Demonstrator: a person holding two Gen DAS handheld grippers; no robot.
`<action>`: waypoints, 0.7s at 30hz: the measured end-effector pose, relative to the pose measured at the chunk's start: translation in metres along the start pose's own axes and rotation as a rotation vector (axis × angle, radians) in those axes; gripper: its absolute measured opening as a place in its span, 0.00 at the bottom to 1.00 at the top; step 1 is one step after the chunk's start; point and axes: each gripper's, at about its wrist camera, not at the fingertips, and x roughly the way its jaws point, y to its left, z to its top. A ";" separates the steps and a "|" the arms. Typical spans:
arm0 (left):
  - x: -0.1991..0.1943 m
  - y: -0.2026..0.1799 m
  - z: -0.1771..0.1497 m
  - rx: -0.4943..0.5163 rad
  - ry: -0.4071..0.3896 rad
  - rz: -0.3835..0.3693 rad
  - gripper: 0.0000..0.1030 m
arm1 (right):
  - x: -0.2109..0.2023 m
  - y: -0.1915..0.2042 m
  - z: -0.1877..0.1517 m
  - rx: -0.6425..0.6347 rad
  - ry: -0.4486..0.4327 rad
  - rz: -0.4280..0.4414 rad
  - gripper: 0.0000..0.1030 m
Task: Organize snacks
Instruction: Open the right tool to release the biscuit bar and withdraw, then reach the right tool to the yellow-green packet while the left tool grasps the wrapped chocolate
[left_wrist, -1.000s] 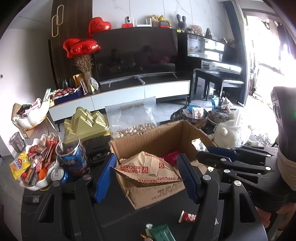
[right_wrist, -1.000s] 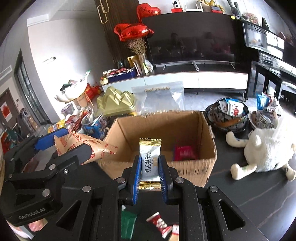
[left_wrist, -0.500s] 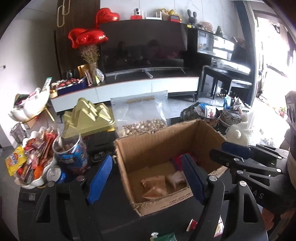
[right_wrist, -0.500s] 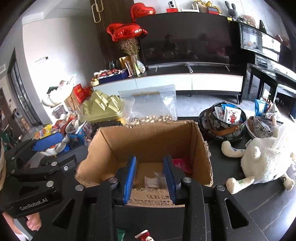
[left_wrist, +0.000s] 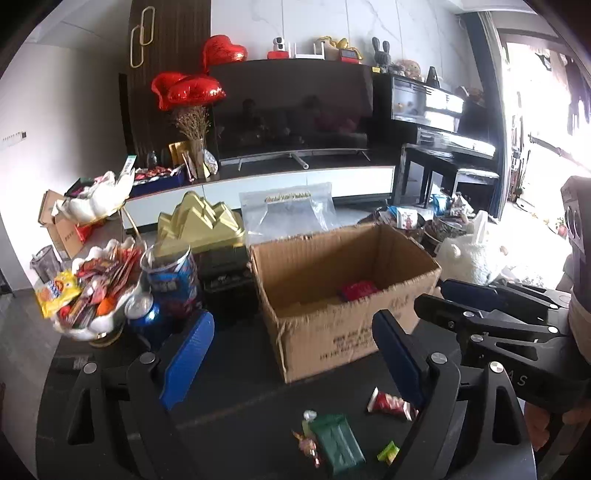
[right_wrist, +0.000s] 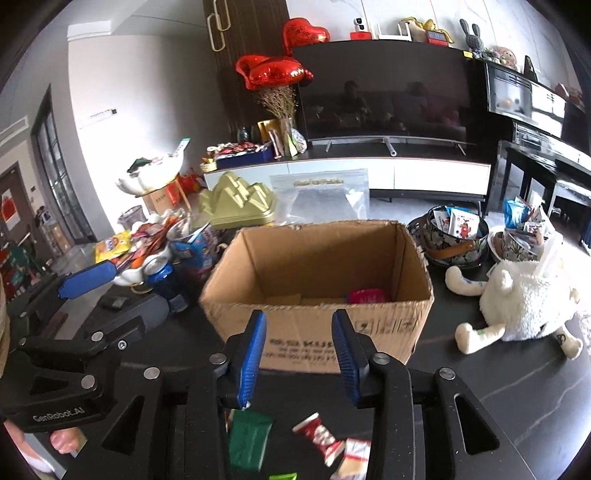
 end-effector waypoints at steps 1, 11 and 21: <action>-0.005 0.000 -0.004 -0.004 0.002 0.001 0.85 | -0.004 0.003 -0.005 -0.004 0.001 0.007 0.37; -0.031 -0.003 -0.048 -0.031 0.030 0.009 0.85 | -0.027 0.019 -0.051 -0.005 0.037 0.034 0.37; -0.037 0.001 -0.095 -0.040 0.067 0.038 0.85 | -0.017 0.026 -0.096 0.031 0.121 0.053 0.37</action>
